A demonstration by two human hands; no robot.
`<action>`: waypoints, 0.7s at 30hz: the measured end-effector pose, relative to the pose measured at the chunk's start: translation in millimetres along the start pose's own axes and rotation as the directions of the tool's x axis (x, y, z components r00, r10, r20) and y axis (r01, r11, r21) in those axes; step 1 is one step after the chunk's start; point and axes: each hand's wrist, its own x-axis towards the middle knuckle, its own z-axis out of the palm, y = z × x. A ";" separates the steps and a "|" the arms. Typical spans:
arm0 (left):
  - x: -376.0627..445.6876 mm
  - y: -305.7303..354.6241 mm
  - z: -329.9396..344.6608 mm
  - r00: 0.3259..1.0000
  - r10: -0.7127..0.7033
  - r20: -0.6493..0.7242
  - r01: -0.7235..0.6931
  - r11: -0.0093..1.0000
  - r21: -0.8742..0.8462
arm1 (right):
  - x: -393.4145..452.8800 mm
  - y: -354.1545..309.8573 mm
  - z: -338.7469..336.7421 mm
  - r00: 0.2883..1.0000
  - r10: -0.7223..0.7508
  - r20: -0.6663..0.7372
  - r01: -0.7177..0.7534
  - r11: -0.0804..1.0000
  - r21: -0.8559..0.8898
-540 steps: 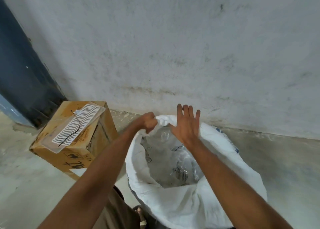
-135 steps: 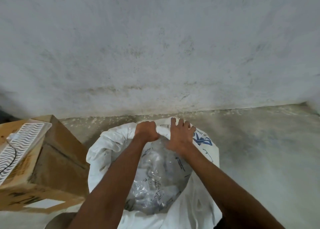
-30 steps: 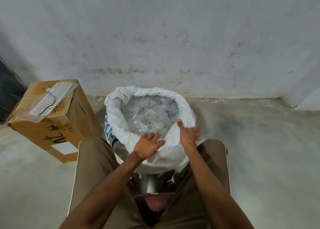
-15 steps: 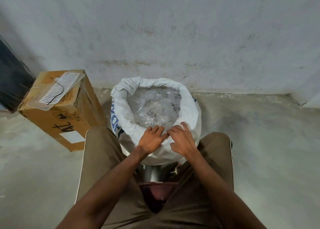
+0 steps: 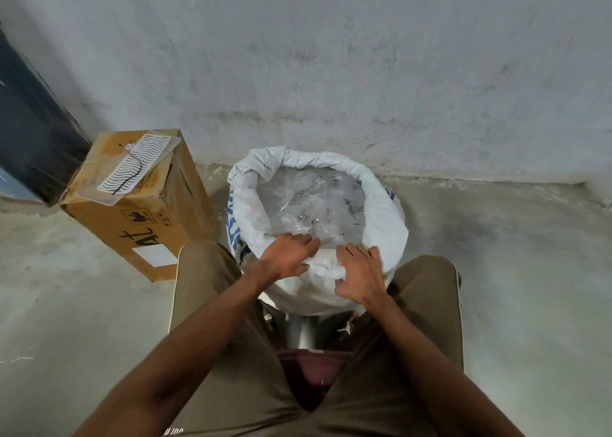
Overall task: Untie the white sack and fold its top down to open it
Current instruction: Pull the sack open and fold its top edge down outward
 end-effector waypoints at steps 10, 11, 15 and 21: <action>-1.5 3.5 48.0 0.848 0.364 -0.384 -0.297 0.928 0.225 | 37.5 -7.8 -14.8 0.944 0.001 0.329 0.041 0.992 -0.121; -3.3 2.7 50.0 0.841 0.385 -0.380 -0.323 0.921 0.218 | 39.7 -8.5 -14.7 0.946 -0.024 0.323 0.073 0.987 -0.142; -13.9 -0.3 36.0 0.957 0.218 -0.192 -0.254 0.948 -0.189 | 37.1 -8.1 -3.1 0.952 -0.094 0.291 0.160 0.965 -0.210; -2.7 -20.7 16.4 0.996 -0.016 0.087 0.045 0.935 -0.352 | 36.1 -3.3 14.3 0.960 -0.080 0.270 0.148 0.958 -0.244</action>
